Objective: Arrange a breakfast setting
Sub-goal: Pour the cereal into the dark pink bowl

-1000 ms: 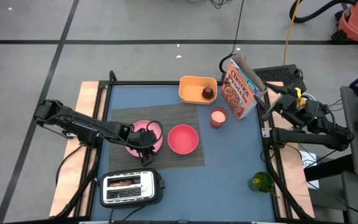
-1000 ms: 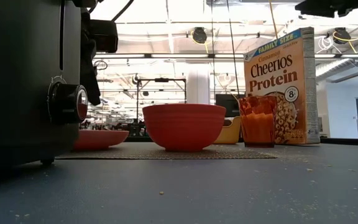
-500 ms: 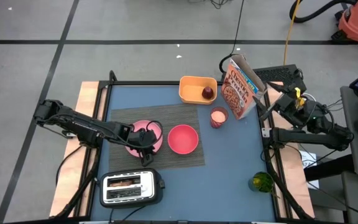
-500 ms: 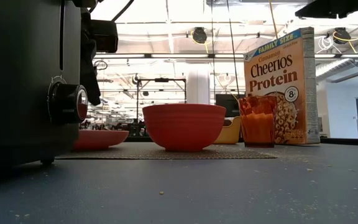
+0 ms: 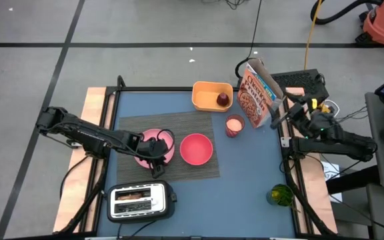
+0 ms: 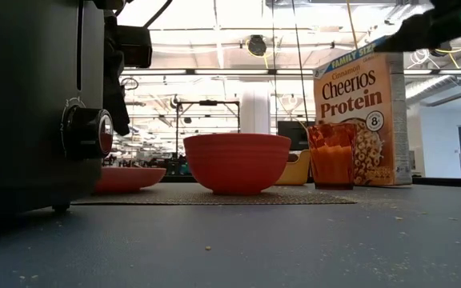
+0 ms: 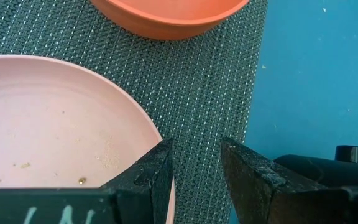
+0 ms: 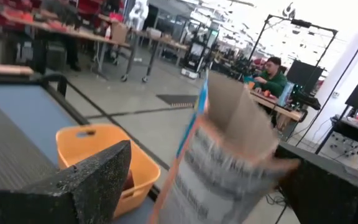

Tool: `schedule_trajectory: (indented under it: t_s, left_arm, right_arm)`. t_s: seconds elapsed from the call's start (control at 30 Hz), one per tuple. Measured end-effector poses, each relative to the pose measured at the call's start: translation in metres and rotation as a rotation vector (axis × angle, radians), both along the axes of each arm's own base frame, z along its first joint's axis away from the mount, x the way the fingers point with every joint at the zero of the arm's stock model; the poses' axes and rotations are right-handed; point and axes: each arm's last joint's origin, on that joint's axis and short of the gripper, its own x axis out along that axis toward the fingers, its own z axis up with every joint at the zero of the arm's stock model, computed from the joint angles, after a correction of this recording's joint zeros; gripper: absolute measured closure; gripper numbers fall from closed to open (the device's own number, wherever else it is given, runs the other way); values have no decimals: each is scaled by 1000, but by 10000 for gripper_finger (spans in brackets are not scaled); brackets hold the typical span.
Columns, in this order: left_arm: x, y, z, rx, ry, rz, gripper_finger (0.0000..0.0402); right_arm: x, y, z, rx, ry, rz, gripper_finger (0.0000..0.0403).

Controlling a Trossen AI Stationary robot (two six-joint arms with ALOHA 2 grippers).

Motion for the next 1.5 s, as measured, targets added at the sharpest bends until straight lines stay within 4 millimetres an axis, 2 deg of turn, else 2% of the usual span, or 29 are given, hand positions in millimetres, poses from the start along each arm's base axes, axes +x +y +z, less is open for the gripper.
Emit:
schedule_trajectory:
  t_s: [0.2,0.37,0.53,0.9,1.07,1.5]
  left_arm:
    - [0,0,0,-1,0,1,261]
    - [0,0,0,-2,0,3,261]
    - [0,0,0,-2,0,3,261]
    - [0,0,0,0,-1,-1,261]
    - [1,0,1,-3,-18,-2,261]
    - [5,-1,4,-12,-68,-2,261]
  right_arm:
    - [3,-2,-14,27,6,-94,30]
    - [8,-3,-29,33,45,-105,30]
    - [15,-4,-56,39,126,-106,30]
    - [22,-5,-107,134,128,-127,30]
    - [23,-5,-117,149,129,-131,30]
    - [23,-5,-118,152,139,-127,30]
